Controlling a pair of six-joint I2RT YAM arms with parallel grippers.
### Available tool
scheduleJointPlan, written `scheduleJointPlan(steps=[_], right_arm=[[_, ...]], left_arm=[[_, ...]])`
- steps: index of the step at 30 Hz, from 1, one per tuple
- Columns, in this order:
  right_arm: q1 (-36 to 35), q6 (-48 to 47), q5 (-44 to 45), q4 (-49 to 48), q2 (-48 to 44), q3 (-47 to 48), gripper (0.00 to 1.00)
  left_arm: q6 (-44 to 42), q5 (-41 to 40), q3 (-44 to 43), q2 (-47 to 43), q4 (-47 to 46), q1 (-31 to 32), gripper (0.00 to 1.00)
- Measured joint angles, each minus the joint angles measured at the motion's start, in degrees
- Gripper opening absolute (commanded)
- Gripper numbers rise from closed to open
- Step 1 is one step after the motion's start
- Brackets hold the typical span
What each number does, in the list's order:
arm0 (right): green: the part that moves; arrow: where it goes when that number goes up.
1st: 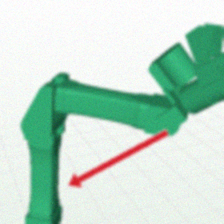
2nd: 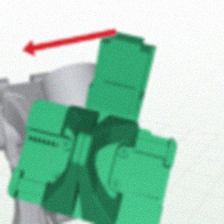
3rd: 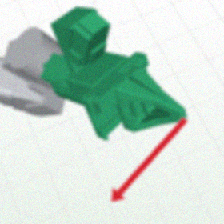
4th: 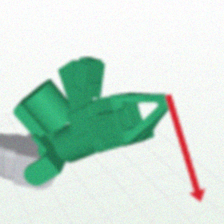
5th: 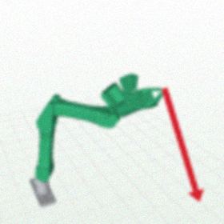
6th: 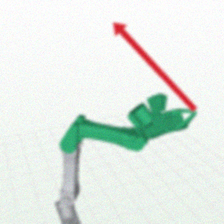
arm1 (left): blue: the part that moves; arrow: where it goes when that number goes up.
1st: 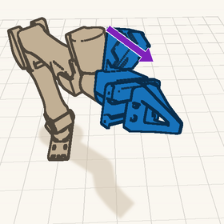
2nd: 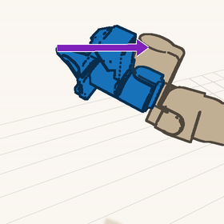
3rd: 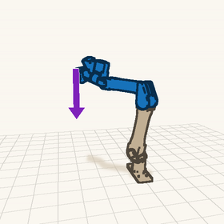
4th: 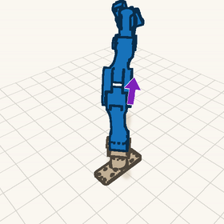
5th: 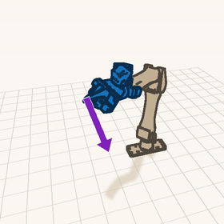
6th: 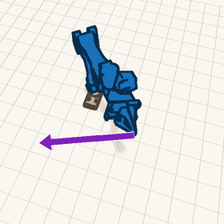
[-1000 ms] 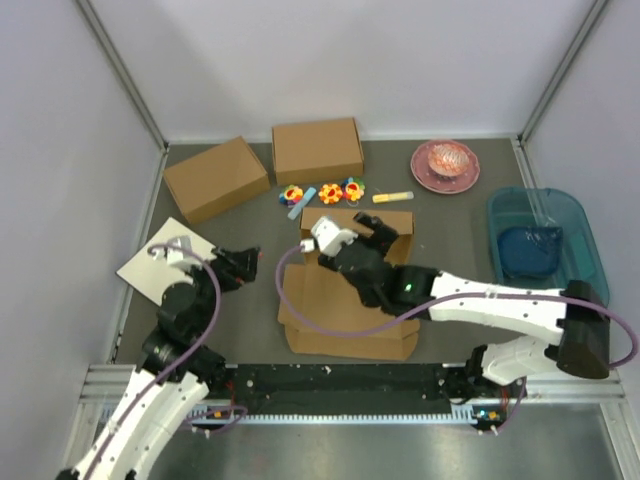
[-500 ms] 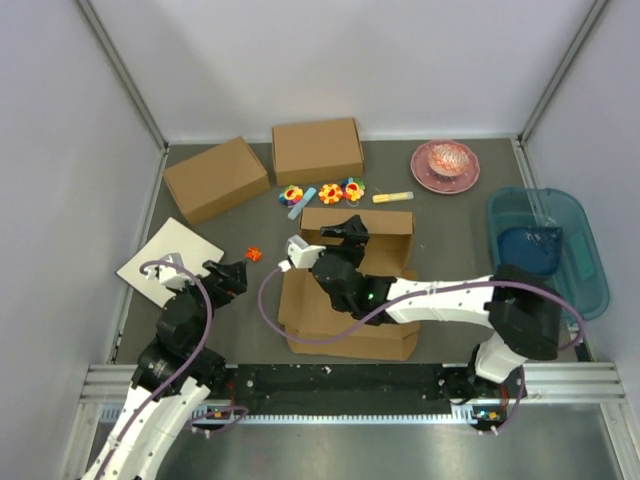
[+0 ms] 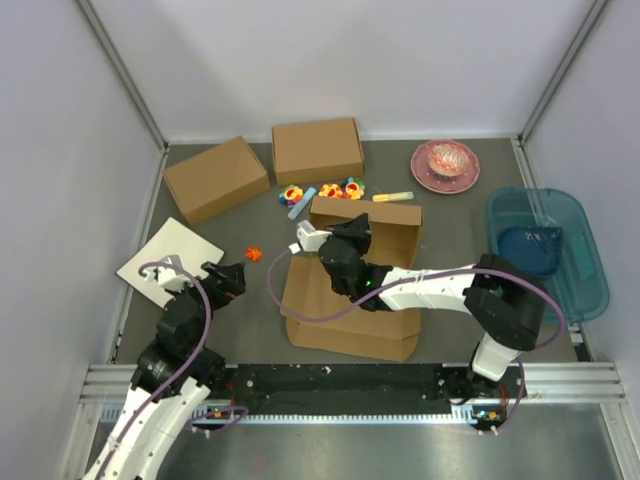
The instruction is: Fold the paper box
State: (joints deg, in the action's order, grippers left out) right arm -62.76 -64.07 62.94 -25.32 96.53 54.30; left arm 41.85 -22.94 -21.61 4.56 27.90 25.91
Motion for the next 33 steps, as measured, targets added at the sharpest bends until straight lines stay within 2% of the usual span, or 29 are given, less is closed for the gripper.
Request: scheduleJointPlan(steps=[5,8,11,14,17,19,23,27,30,33], right_arm=[[0.3,-1.4,1.4,-0.7,0.0,0.2,0.0],[0.3,2.5,2.6,7.2,-0.3,4.4,0.0],[0.9,13.4,2.1,24.0,-1.5,14.7,0.0],[3.1,29.5,-0.7,47.5,-1.9,32.6,0.0],[8.8,45.9,-8.0,65.3,-2.2,49.6,0.0],[14.6,54.7,-14.1,71.8,-4.3,53.9,0.0],[28.1,69.3,-27.8,81.2,-9.5,51.6,0.0],[39.7,82.2,-43.1,84.8,-15.1,39.6,0.0],[42.8,92.3,-49.3,87.8,-18.4,31.4,0.0],[42.8,103.3,-53.7,89.0,-21.2,26.0,0.0]], left_arm=[[0.0,-0.6,0.0,-0.4,0.2,0.0,0.96],[-0.2,-1.0,-0.4,-0.7,0.4,0.0,0.95],[-1.5,-1.8,-2.5,-0.7,0.3,0.0,0.95],[-3.7,-3.6,-5.5,-0.6,-0.5,0.0,0.95],[-6.2,-5.7,-8.2,-0.3,-2.2,0.0,0.95],[-7.5,-6.5,-9.5,-0.1,-3.3,0.0,0.95],[-8.8,-6.7,-10.8,0.2,-4.7,0.0,0.95],[-8.8,-6.5,-11.1,0.3,-4.8,0.0,0.95],[-8.0,-5.8,-11.1,0.3,-4.7,0.0,0.95],[-6.1,-4.7,-10.9,0.3,-4.6,0.0,0.95]])
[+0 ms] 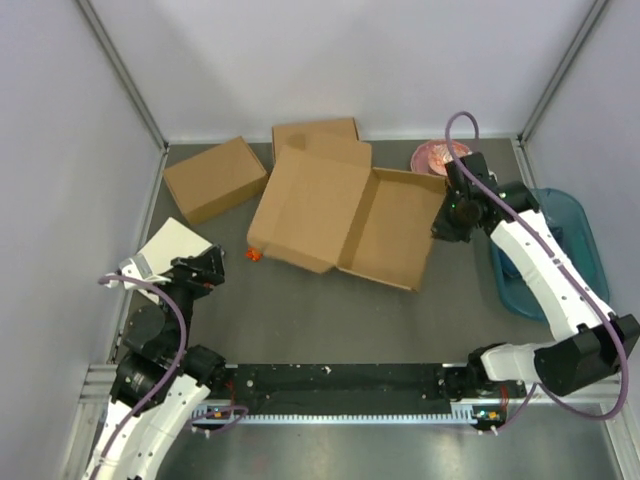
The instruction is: Fold the paper box
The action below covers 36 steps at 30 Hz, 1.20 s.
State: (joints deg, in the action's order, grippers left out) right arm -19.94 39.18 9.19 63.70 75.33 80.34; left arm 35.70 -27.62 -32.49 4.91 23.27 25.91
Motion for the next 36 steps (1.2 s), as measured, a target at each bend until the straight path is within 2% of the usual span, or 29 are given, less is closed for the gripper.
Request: scheduleJointPlan(steps=[4,11,13,16,20,21,23,24,27,30,33,36], right_arm=[[-0.1,13.4,-3.7,-1.8,-3.7,-6.3,0.0],[-1.9,34.9,-4.7,-12.5,-16.3,-28.2,0.0],[-3.9,42.2,-3.6,-16.0,-20.6,-35.1,0.0],[-10.7,52.2,0.2,-19.7,-24.6,-43.0,0.0],[-19.5,64.3,6.1,-21.7,-24.5,-47.4,0.0],[-21.3,66.3,7.6,-22.1,-23.6,-47.3,0.04],[-23.8,69.1,9.8,-23.4,-21.6,-47.2,0.23],[-24.8,70.4,10.9,-23.8,-19.7,-46.6,0.43],[-26.1,72.2,12.8,-25.1,-15.0,-43.8,0.62],[-26.8,70.4,13.9,-26.4,-13.7,-41.1,0.74],[-27.3,65.9,14.1,-26.8,-14.7,-39.4,0.81],[-27.7,59.6,13.7,-25.3,-16.4,-38.5,0.82]], left_arm=[[2.1,2.1,0.8,0.1,0.4,0.0,0.95],[3.6,4.9,1.8,0.2,1.2,0.0,0.94],[4.1,5.8,2.8,0.2,1.2,0.0,0.93],[5.2,7.2,4.7,0.2,1.2,0.0,0.92],[6.6,8.7,7.3,0.2,1.7,0.0,0.91],[6.9,8.9,7.7,0.2,1.7,0.0,0.91],[7.5,9.1,8.3,0.2,1.7,0.0,0.91],[7.7,9.2,8.5,0.2,1.7,0.0,0.91],[7.8,9.1,8.7,0.2,2.3,0.0,0.92],[7.6,8.4,8.7,0.1,3.4,0.0,0.93],[7.3,7.6,8.7,0.0,4.2,0.0,0.94],[7.1,7.0,8.7,0.5,4.2,0.0,0.95]])
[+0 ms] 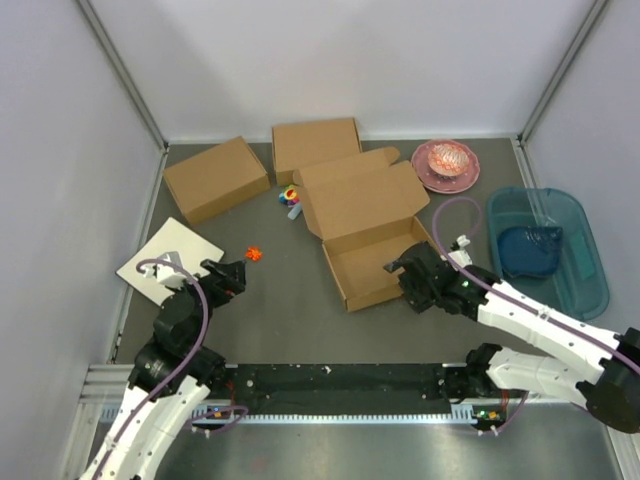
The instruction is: Fold the paper box
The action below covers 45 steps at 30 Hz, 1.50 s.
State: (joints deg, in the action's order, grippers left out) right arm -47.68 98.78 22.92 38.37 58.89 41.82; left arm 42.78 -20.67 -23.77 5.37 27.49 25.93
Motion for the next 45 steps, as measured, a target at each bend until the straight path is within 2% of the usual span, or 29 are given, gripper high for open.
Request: scheduleJointPlan(steps=[4,8,15,23,27,33,41,45], right_arm=[[-2.0,-8.6,-0.6,3.3,-3.4,-0.1,0.82],[-4.8,-17.8,-1.9,5.9,-6.8,-0.7,0.77],[-15.3,-31.0,1.3,9.9,-13.8,-0.6,0.77],[-16.0,-43.3,1.6,7.0,-23.7,0.2,0.77],[-16.1,-46.9,1.2,2.6,-29.4,-2.2,0.75],[-16.1,-50.5,1.4,-0.7,-30.3,-2.7,0.75],[-16.1,-53.7,1.2,-4.5,-29.1,-2.7,0.75],[-16.1,-54.9,1.2,-6.5,-29.1,-2.7,0.75]], left_arm=[[-0.1,-0.4,0.0,4.2,-0.5,0.0,0.95],[-0.1,-1.3,0.0,10.0,-0.9,0.0,0.96],[-0.7,-5.2,-1.4,22.8,-2.3,0.0,0.97],[1.3,-5.5,-7.8,42.6,-6.6,0.0,0.86],[3.3,-5.0,-9.2,49.9,-10.5,-0.2,0.75],[5.6,-3.2,-10.1,57.5,-14.6,-2.3,0.7],[6.4,2.8,-9.0,61.5,-23.0,-11.9,0.6],[6.4,7.4,-7.8,65.6,-28.1,-14.0,0.58]])
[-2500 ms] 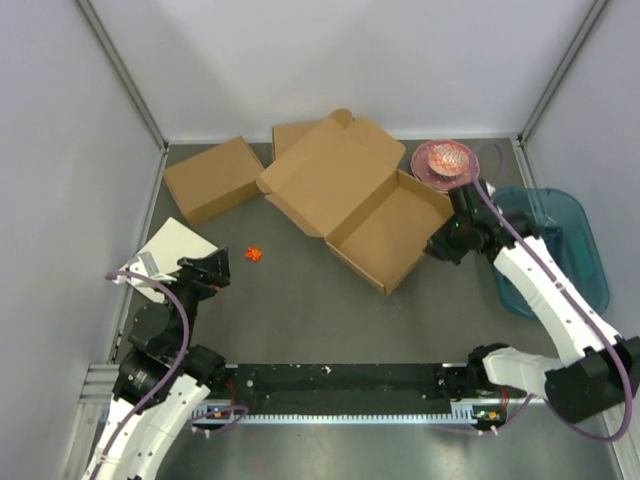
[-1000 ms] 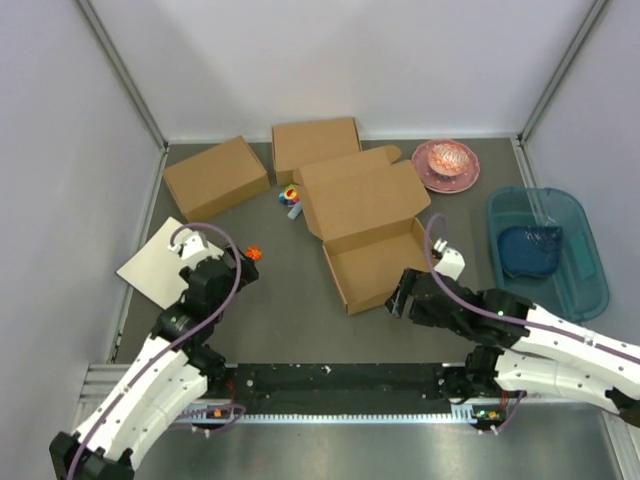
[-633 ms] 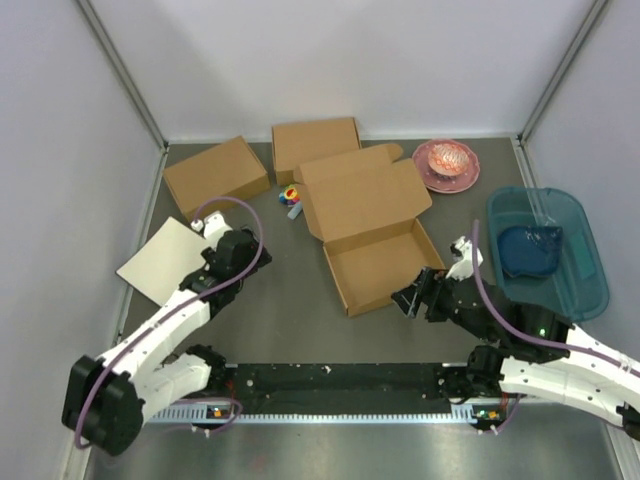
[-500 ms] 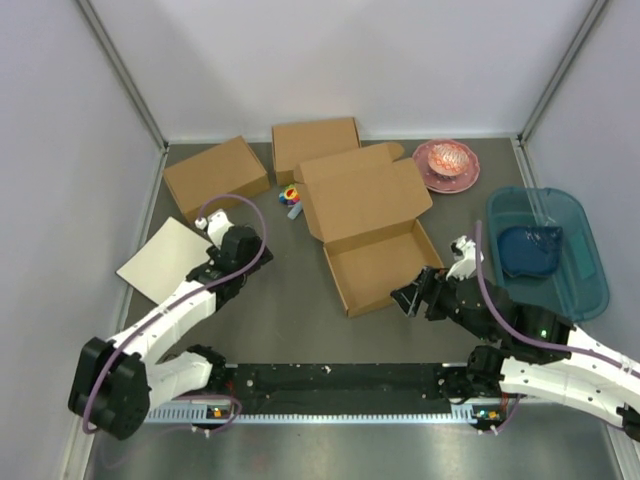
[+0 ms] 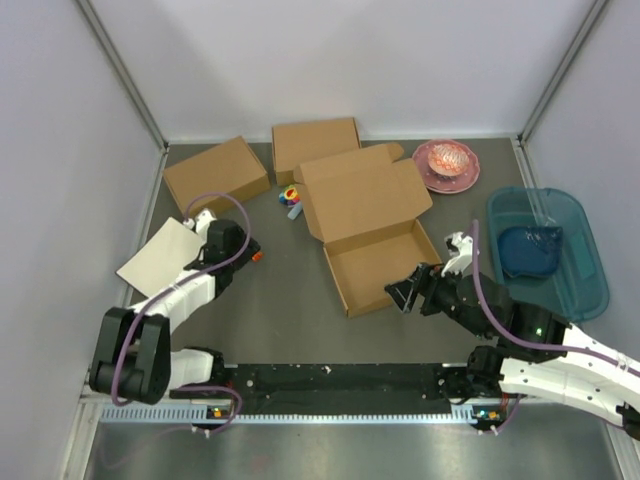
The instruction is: Fold the paper box
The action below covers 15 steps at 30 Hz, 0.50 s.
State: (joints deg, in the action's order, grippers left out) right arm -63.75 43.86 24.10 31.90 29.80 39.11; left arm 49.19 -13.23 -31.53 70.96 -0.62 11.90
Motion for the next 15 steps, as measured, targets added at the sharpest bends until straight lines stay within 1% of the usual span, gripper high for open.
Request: scheduleJointPlan(steps=[6,10,15], right_arm=[[0.0,-1.4,0.0,-1.6,-0.2,0.0,0.75],[0.0,-1.8,0.0,-2.6,-0.2,-0.1,0.75],[0.0,-1.9,0.0,-2.9,-0.2,-0.1,0.75]], left_arm=[[1.0,5.7,4.9,3.0,-6.8,-3.0,0.59],[1.5,6.9,6.0,4.1,-8.6,-4.9,0.61],[1.5,7.9,6.0,5.0,-11.5,-5.9,0.6]])
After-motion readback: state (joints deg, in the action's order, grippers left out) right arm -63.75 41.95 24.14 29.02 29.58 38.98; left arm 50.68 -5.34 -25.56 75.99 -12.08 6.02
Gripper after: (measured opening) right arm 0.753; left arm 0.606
